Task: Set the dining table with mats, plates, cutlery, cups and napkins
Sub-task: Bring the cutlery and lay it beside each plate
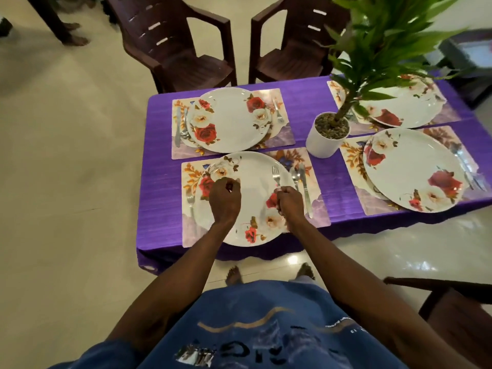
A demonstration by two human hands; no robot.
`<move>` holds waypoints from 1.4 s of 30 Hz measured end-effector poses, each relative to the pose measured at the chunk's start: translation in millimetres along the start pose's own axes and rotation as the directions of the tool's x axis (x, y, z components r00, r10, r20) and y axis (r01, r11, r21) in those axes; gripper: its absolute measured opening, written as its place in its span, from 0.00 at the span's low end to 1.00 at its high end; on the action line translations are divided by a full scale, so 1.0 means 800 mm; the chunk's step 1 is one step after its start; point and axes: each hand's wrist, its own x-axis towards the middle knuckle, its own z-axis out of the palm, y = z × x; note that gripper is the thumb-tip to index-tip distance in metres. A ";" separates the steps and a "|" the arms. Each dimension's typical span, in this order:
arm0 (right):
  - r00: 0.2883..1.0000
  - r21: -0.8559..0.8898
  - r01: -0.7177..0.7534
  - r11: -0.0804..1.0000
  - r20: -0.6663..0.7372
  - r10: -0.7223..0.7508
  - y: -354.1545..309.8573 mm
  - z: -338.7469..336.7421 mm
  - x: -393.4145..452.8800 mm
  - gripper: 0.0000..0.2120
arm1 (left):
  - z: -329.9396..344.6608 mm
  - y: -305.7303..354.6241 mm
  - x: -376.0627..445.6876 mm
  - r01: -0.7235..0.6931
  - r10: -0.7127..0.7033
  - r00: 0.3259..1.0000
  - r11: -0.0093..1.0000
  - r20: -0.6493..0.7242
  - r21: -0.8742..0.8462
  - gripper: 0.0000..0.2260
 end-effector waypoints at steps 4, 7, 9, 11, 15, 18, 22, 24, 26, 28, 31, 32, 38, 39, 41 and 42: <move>0.989 -0.094 0.059 0.994 -0.127 -0.071 0.007 -0.071 0.029 0.10 | 0.068 0.042 -0.025 -0.113 0.110 0.988 0.993 0.110 0.021 0.08; 0.984 -0.203 0.071 0.977 -0.144 -0.101 0.008 -0.141 0.052 0.06 | 0.138 0.080 -0.048 -0.126 0.117 0.979 0.991 0.167 0.044 0.07; 0.985 -0.255 0.060 0.965 -0.140 -0.098 0.008 -0.189 0.068 0.06 | 0.184 0.104 -0.064 -0.069 0.058 0.977 0.996 0.208 0.050 0.06; 0.990 -0.252 0.054 0.966 -0.114 -0.085 0.007 -0.234 0.087 0.08 | 0.231 0.130 -0.082 0.021 -0.026 0.962 1.000 0.272 0.023 0.08; 1.000 -0.132 0.030 0.991 -0.004 -0.031 -0.003 -0.292 0.107 0.09 | 0.299 0.179 -0.109 0.235 -0.171 0.857 0.969 0.487 -0.072 0.12; 0.997 -0.109 0.074 0.991 0.035 -0.070 -0.011 -0.317 0.114 0.06 | 0.324 0.198 -0.116 0.427 -0.289 0.756 0.898 0.588 -0.107 0.07; 0.998 -0.177 0.050 0.983 0.047 -0.042 -0.013 -0.340 0.133 0.02 | 0.345 0.203 -0.113 0.574 -0.402 0.690 0.810 0.602 -0.118 0.03; 0.997 -0.290 0.077 0.954 0.026 -0.073 -0.007 -0.346 0.144 0.05 | 0.353 0.202 -0.106 0.601 -0.424 0.677 0.791 0.601 -0.119 0.04; 0.992 -0.352 0.097 0.931 -0.043 -0.119 -0.001 -0.356 0.152 0.08 | 0.363 0.201 -0.098 0.592 -0.427 0.671 0.801 0.606 -0.091 0.04; 0.976 -0.383 0.126 0.915 -0.119 -0.184 0.000 -0.368 0.156 0.07 | 0.373 0.200 -0.090 0.562 -0.430 0.667 0.826 0.608 -0.033 0.05; 0.975 -0.337 0.104 0.936 -0.153 -0.164 -0.005 -0.385 0.162 0.06 | 0.390 0.202 -0.085 0.512 -0.433 0.649 0.857 0.625 0.061 0.07; 0.977 -0.327 0.103 0.939 -0.142 -0.157 -0.008 -0.389 0.163 0.06 | 0.394 0.203 -0.086 0.499 -0.434 0.639 0.862 0.636 0.086 0.08; 0.981 -0.297 0.093 0.950 -0.138 -0.139 -0.014 -0.399 0.172 0.06 | 0.407 0.201 -0.085 0.459 -0.455 0.637 0.872 0.622 0.169 0.05; 0.981 -0.292 0.088 0.952 -0.138 -0.133 -0.013 -0.399 0.173 0.06 | 0.408 0.202 -0.085 0.461 -0.459 0.645 0.871 0.612 0.167 0.06; 0.982 -0.282 0.088 0.956 -0.134 -0.130 -0.013 -0.399 0.174 0.06 | 0.412 0.202 -0.085 0.461 -0.454 0.672 0.875 0.585 0.149 0.05; 0.983 -0.278 0.089 0.956 -0.132 -0.130 -0.013 -0.399 0.175 0.06 | 0.413 0.202 -0.086 0.458 -0.448 0.690 0.879 0.569 0.137 0.04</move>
